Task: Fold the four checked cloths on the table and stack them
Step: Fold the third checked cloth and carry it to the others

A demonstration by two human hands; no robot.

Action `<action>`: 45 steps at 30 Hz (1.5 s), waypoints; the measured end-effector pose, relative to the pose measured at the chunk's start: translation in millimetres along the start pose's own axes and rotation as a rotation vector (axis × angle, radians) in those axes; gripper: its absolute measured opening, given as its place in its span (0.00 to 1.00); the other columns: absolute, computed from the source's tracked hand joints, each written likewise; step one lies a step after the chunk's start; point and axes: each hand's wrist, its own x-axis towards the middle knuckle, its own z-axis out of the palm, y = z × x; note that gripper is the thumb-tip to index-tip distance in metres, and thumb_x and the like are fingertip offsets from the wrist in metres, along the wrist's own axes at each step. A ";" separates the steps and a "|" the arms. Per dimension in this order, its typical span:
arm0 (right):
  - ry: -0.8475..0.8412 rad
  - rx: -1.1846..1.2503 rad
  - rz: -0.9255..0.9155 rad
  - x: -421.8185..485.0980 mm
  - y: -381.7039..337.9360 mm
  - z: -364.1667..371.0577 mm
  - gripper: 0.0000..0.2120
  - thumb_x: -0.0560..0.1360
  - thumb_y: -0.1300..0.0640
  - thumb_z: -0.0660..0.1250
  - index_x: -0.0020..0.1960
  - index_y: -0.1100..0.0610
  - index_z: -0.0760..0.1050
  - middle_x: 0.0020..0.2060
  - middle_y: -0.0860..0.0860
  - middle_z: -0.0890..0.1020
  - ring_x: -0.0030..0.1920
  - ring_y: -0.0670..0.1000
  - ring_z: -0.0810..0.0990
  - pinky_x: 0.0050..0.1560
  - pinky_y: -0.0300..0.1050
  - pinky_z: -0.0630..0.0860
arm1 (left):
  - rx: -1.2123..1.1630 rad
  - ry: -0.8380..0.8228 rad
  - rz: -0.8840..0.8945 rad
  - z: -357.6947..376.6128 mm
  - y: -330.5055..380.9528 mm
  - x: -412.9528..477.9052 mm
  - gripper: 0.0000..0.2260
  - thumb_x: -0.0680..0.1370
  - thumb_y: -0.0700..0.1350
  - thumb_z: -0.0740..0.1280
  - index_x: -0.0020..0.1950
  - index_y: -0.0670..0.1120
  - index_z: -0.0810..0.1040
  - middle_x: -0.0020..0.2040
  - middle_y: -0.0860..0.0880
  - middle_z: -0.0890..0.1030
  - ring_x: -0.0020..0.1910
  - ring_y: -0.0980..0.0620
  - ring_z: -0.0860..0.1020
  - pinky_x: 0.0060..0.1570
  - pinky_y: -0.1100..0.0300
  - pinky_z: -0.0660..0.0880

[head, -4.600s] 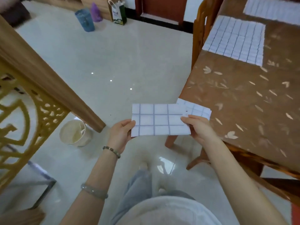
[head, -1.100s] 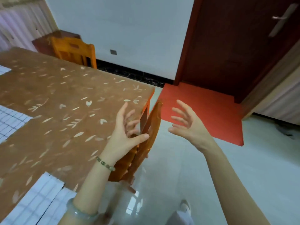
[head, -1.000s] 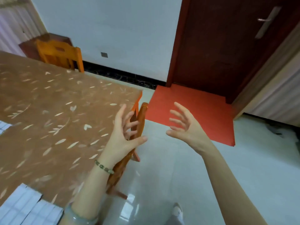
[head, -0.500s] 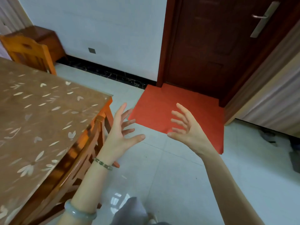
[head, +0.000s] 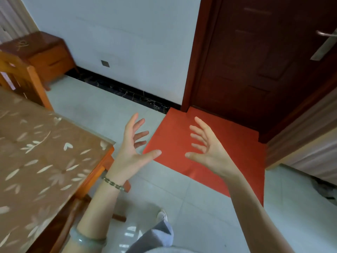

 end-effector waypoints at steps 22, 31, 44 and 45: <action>-0.504 0.048 -0.059 469.7 -22.4 -22.9 0.45 0.64 0.65 0.75 0.69 0.33 0.59 0.67 0.40 0.70 0.66 0.39 0.71 0.63 0.40 0.71 | 0.089 0.515 -0.185 -66.1 -67.0 338.5 0.48 0.66 0.46 0.78 0.76 0.57 0.51 0.72 0.55 0.64 0.61 0.62 0.73 0.56 0.66 0.74; -0.756 0.003 -0.099 622.9 -42.1 6.5 0.44 0.68 0.68 0.74 0.71 0.36 0.58 0.66 0.38 0.70 0.65 0.37 0.71 0.64 0.40 0.72 | 0.138 0.745 -0.256 -100.9 -82.7 430.8 0.46 0.67 0.44 0.78 0.76 0.57 0.51 0.72 0.55 0.63 0.62 0.61 0.73 0.56 0.64 0.74; -0.919 -0.007 -0.169 819.1 -70.4 154.8 0.43 0.68 0.65 0.75 0.70 0.36 0.58 0.68 0.41 0.69 0.67 0.42 0.70 0.65 0.44 0.71 | 0.162 0.927 -0.305 -262.5 -148.3 545.9 0.45 0.67 0.46 0.77 0.74 0.61 0.50 0.71 0.58 0.63 0.62 0.64 0.71 0.56 0.68 0.73; -0.923 -0.006 -0.172 835.2 -76.4 169.3 0.43 0.68 0.65 0.75 0.71 0.37 0.58 0.68 0.41 0.69 0.67 0.42 0.70 0.65 0.44 0.71 | 0.165 0.933 -0.306 -280.2 -151.8 556.2 0.45 0.68 0.45 0.77 0.74 0.61 0.50 0.71 0.58 0.63 0.62 0.64 0.71 0.56 0.68 0.73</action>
